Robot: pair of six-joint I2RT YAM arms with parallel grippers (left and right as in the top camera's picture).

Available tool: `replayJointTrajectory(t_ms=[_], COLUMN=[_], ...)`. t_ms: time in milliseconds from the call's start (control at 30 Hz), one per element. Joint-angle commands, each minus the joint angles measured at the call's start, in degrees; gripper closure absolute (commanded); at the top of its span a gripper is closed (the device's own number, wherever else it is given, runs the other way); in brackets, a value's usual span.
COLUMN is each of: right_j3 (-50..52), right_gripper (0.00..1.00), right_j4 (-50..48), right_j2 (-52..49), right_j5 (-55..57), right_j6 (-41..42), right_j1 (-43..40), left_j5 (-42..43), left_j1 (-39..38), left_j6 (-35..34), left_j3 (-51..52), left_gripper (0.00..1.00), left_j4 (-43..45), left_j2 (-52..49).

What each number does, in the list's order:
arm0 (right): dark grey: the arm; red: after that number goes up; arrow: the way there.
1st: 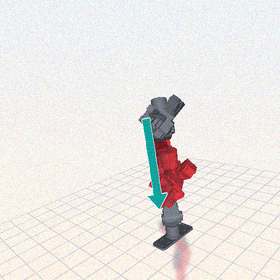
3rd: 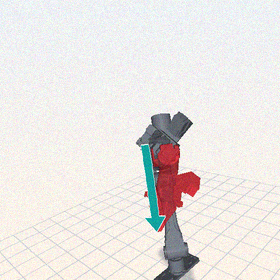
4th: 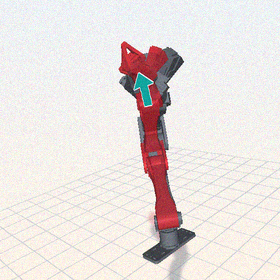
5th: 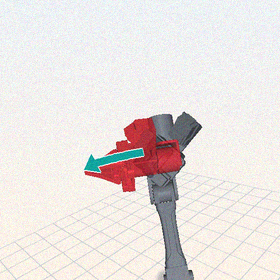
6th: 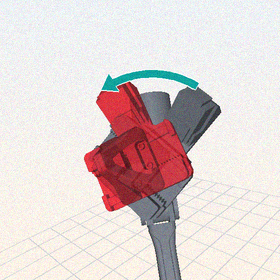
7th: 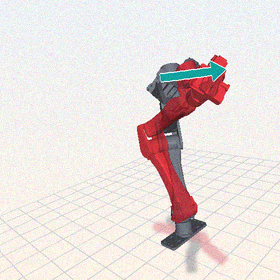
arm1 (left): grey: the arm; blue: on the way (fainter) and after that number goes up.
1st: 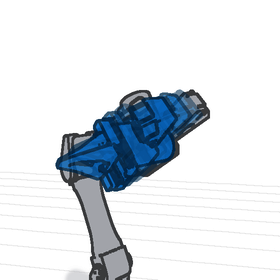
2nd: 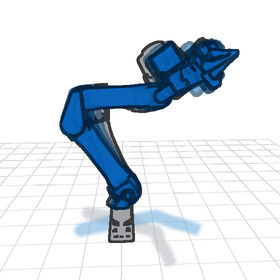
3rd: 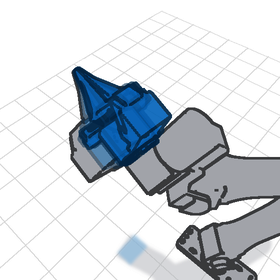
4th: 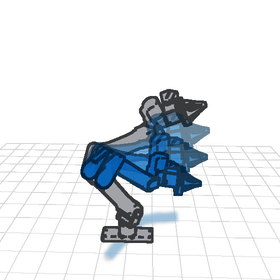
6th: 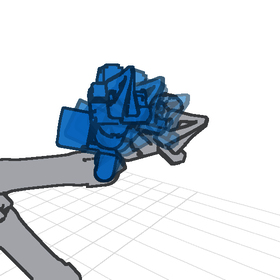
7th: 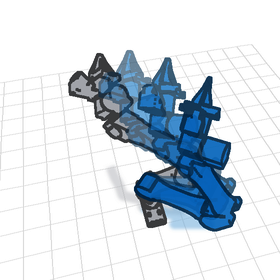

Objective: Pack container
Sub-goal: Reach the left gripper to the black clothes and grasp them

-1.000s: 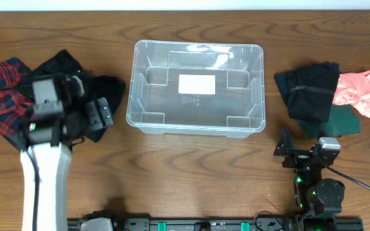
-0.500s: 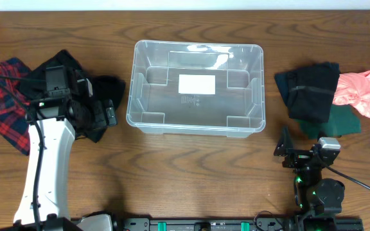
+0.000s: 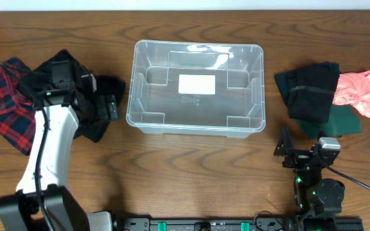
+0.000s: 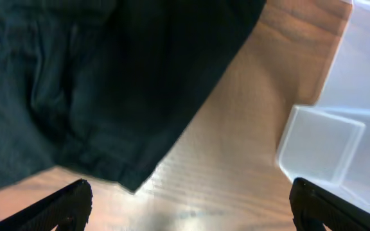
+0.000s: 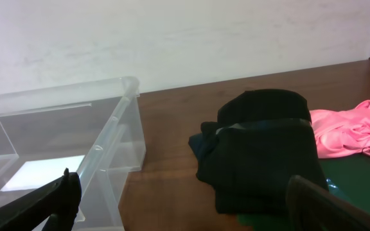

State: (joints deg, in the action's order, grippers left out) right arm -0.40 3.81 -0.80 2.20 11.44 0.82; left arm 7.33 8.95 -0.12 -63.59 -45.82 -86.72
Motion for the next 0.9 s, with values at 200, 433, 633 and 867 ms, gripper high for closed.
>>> replayJointTrajectory(t_ms=[200, 433, 633, 867], right_j3=[0.1, 0.1, 0.1, 0.1], right_gripper=[0.01, 0.01, 0.01, 0.01], right_j4=[0.1, 0.1, 0.1, 0.1], right_j2=[0.0, 0.0, 0.0, 0.0], right_j5=[0.6, 0.6, 0.6, 0.6], right_j6=[-0.8, -0.8, -0.8, -0.8], right_j1=[-0.4, -0.4, -0.4, -0.4], left_j5=[-1.8, -5.7, -9.2, -14.9], left_j1=[0.2, -0.3, -1.7, -3.7], left_j6=[0.6, 5.8, 6.5, 7.6], left_j3=[-0.4, -0.4, -0.4, -0.4], left_gripper=[0.02, 0.02, 0.02, 0.02], left_j4=[4.2, 6.4, 9.0, 10.5], left_j2=[-7.0, -11.1, -13.5, -17.0])
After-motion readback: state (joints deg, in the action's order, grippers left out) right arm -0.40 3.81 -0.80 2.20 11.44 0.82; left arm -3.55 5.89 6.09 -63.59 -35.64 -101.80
